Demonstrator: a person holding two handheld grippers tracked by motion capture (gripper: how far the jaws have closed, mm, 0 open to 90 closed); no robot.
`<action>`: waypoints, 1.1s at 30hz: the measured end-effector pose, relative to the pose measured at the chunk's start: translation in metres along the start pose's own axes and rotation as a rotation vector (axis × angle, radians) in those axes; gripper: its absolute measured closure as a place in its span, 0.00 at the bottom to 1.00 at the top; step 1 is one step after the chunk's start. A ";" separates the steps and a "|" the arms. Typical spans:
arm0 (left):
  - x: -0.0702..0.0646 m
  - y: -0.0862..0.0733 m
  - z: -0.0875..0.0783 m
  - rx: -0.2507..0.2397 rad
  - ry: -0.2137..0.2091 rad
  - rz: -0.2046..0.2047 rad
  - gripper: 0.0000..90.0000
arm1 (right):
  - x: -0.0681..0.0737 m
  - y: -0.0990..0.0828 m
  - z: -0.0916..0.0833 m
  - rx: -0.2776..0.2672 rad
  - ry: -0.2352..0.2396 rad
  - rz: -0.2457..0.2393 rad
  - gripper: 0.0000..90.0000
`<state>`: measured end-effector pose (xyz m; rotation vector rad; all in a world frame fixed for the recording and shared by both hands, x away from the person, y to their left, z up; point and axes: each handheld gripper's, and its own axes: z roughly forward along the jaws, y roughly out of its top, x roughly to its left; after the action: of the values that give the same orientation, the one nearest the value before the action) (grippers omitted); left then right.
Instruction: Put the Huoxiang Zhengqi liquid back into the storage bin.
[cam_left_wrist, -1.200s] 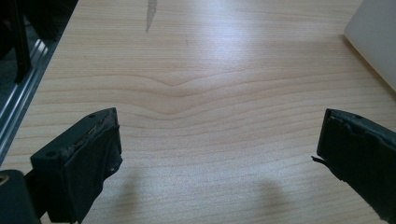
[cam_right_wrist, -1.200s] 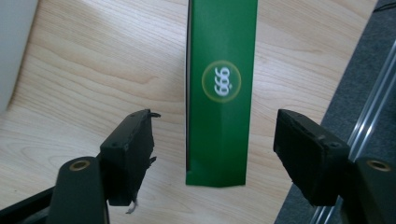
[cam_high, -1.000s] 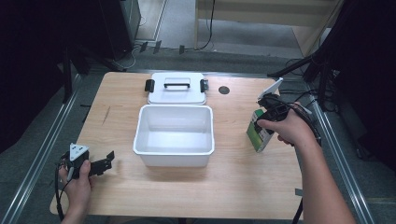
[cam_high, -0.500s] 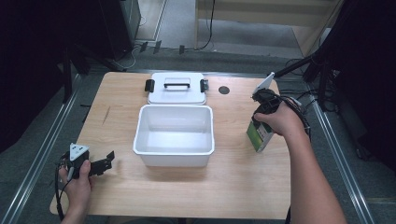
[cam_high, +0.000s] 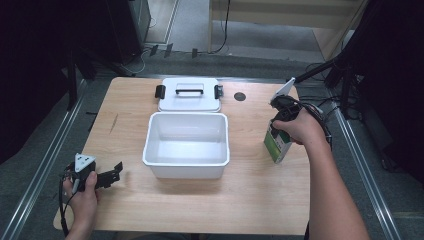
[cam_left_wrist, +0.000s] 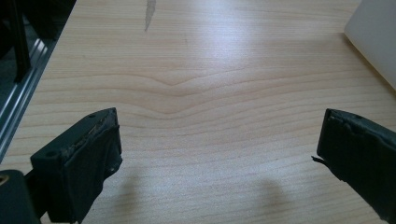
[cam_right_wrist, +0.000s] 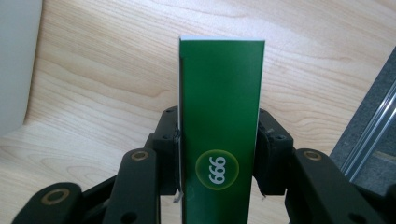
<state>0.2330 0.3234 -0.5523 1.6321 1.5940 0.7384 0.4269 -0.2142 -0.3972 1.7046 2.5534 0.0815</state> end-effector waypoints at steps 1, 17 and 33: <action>0.000 0.000 0.000 0.000 0.000 0.000 0.01 | 0.000 0.000 0.000 -0.002 -0.004 0.001 0.69; 0.000 0.000 0.000 0.001 0.000 0.001 0.01 | 0.000 -0.003 -0.002 0.027 -0.010 -0.013 0.72; 0.000 0.000 0.000 0.000 0.002 0.001 0.01 | 0.026 -0.007 -0.032 -0.111 -0.039 -0.433 0.72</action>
<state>0.2331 0.3232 -0.5523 1.6324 1.5943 0.7405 0.4081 -0.1933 -0.3667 1.0754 2.7616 0.1582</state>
